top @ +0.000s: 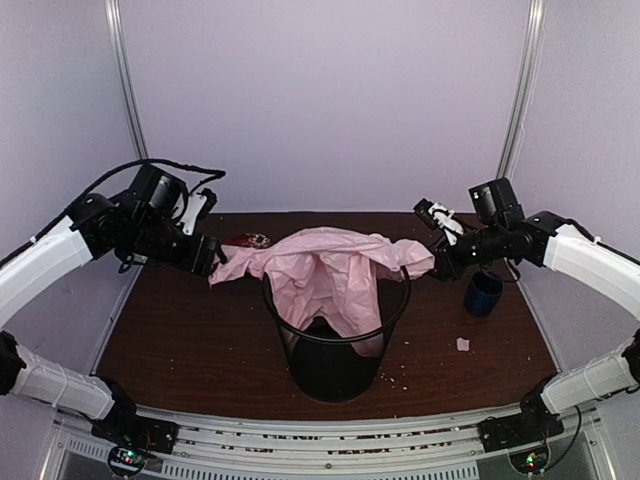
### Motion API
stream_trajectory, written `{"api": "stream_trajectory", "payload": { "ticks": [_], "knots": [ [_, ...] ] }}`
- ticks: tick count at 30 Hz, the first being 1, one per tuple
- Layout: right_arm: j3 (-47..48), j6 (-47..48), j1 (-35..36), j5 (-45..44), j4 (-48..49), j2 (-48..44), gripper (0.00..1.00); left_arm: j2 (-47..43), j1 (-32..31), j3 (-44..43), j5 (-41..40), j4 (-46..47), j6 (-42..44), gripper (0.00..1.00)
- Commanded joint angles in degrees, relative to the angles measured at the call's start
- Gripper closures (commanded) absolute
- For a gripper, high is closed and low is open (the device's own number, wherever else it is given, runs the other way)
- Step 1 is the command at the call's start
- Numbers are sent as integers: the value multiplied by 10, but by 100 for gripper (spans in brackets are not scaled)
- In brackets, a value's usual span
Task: Put the trash bags into the trash bin
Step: Fold the bag opening over the bin rim.
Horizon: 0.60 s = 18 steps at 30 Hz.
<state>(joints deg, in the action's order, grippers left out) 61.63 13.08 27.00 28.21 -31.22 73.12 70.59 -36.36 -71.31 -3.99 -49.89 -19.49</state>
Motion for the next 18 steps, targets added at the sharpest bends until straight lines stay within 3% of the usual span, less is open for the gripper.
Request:
{"api": "stream_trajectory", "payload": {
  "ticks": [1, 3, 6, 11, 13, 16, 18],
  "knots": [
    [31, 47, -9, -95, -36, -65, 45, -70, 6, -27, -72, 3, 20, 31],
    [45, 60, -11, -115, -47, -80, 40, -101, 6, -14, -64, 34, 37, 30],
    [83, 70, -21, -97, -63, -90, 40, -129, 5, 1, -51, 68, 61, 29],
    [138, 143, -24, 16, -107, -96, 43, -125, 5, 1, -5, 70, 70, 26],
    [161, 187, -23, 70, -132, -89, 44, -124, 5, 2, 50, 74, 56, 22],
    [196, 200, -22, 105, -134, -66, 46, -84, 5, -1, 105, 59, 30, 23],
    [217, 220, -19, 120, -140, -43, 46, -81, 5, 17, 121, 97, 1, 24]
  ]
}}
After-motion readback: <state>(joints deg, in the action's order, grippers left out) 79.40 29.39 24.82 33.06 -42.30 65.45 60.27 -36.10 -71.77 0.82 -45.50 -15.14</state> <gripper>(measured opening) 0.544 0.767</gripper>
